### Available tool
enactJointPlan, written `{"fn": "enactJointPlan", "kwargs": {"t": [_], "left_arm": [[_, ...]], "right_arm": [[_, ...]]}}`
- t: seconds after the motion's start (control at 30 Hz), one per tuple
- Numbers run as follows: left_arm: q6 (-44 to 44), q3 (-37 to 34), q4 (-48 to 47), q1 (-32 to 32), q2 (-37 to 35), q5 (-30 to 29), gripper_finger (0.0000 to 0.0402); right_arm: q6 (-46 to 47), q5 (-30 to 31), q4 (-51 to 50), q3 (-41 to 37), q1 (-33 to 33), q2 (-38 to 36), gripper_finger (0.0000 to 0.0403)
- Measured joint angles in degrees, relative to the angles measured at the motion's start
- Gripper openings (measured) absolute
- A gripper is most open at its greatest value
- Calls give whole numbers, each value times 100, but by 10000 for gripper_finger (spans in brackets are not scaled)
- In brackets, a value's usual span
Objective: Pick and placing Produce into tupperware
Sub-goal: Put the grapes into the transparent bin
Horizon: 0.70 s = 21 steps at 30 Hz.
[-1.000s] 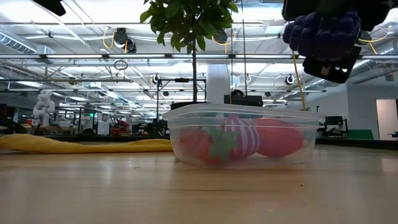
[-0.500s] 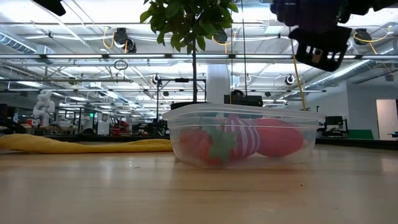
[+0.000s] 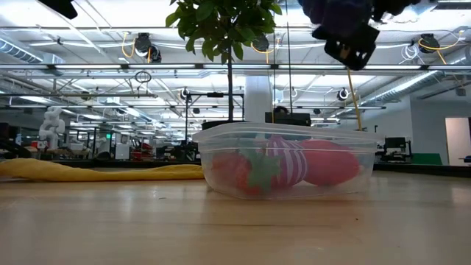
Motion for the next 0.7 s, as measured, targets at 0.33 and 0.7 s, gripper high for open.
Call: {"fn": "enactJointPlan", "kwargs": {"t": [0.33,0.7], "left_arm": [[13,2,-2,0,0,9,278],[-2,2,0,0,0,16,278]], "right_arm": [[-679,1200,-3727,2233,160,396,226],[-934,862,-4467,2695,-174,1815,226]]}}
